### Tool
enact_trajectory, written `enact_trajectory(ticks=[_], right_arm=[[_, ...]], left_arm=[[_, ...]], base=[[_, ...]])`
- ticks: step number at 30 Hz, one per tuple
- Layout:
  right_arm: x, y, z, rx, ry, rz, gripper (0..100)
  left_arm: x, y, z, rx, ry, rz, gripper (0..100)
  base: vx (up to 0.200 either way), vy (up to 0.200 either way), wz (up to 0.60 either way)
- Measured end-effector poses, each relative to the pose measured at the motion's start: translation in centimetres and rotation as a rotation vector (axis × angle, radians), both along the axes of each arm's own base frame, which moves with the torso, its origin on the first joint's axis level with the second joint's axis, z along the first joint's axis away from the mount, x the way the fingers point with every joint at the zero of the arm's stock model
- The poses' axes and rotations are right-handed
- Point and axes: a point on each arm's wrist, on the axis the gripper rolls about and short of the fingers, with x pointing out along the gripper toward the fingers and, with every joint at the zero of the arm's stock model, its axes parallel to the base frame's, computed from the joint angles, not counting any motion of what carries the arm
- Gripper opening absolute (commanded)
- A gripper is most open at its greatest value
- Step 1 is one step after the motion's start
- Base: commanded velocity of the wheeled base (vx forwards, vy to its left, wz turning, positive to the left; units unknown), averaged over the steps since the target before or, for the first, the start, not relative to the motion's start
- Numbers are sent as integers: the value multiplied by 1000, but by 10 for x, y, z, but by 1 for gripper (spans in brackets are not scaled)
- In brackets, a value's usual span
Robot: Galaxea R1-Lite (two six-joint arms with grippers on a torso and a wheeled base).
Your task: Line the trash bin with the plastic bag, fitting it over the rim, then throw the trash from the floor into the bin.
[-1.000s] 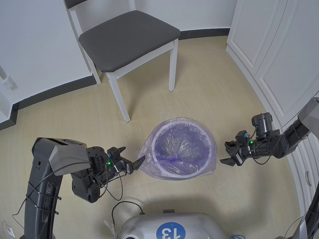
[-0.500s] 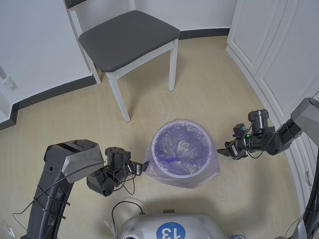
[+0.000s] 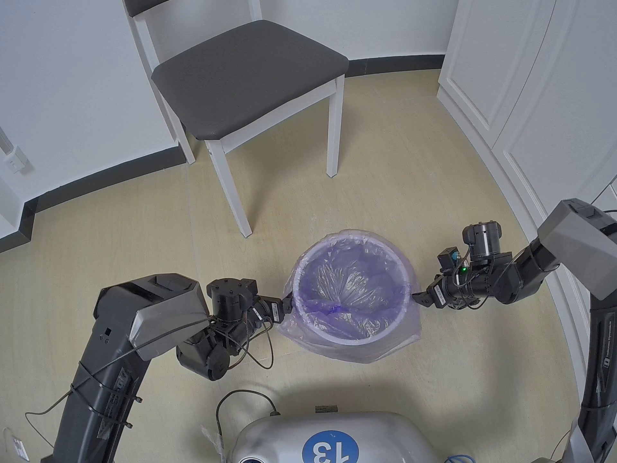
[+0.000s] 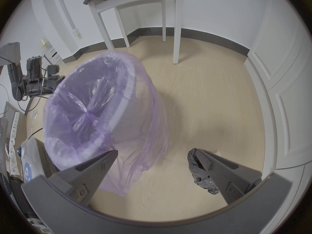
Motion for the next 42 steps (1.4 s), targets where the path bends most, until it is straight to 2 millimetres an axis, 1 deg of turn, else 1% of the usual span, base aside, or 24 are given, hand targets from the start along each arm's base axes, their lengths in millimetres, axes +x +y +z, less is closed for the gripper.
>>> enact_trajectory(ticks=[6,7,11,14,17,20,24,28,32,35,37,42], right_arm=[[19,8,-25,3,8,5,100],[27,10,-32,6,1,3,100],[34,13,-41,12,3,-11,100],[33,13,-45,13,15,-19,100],[27,11,-39,10,26,-23,100],[19,6,-25,8,23,-30,100],[3,-1,-2,0,46,-43,100],[-16,-15,14,-18,99,-82,100],[-21,-34,24,-14,81,-133,100],[-20,-43,26,-7,46,-158,100],[-17,-50,23,-1,20,-174,100],[-6,-63,6,5,-16,-207,100]], left_arm=[[0,0,-1,-5,-5,0,100],[0,0,-1,-6,-6,0,100],[1,1,-1,-8,-10,3,100],[2,2,0,-12,-19,5,100],[2,2,0,-14,-23,4,100],[2,3,-1,-15,-24,5,100],[2,4,-2,-19,-34,5,100],[2,8,-5,-21,-43,11,100],[1,14,-8,-17,-37,20,100],[2,19,-10,-16,-36,28,100],[3,22,-11,-15,-35,34,100],[5,29,-12,-16,-38,43,100]], base=[[0,0,0],[0,0,0],[0,0,0],[0,0,0],[0,0,0],[0,0,0],[0,0,0],[0,0,0],[0,0,0],[0,0,0],[0,0,0],[0,0,0]])
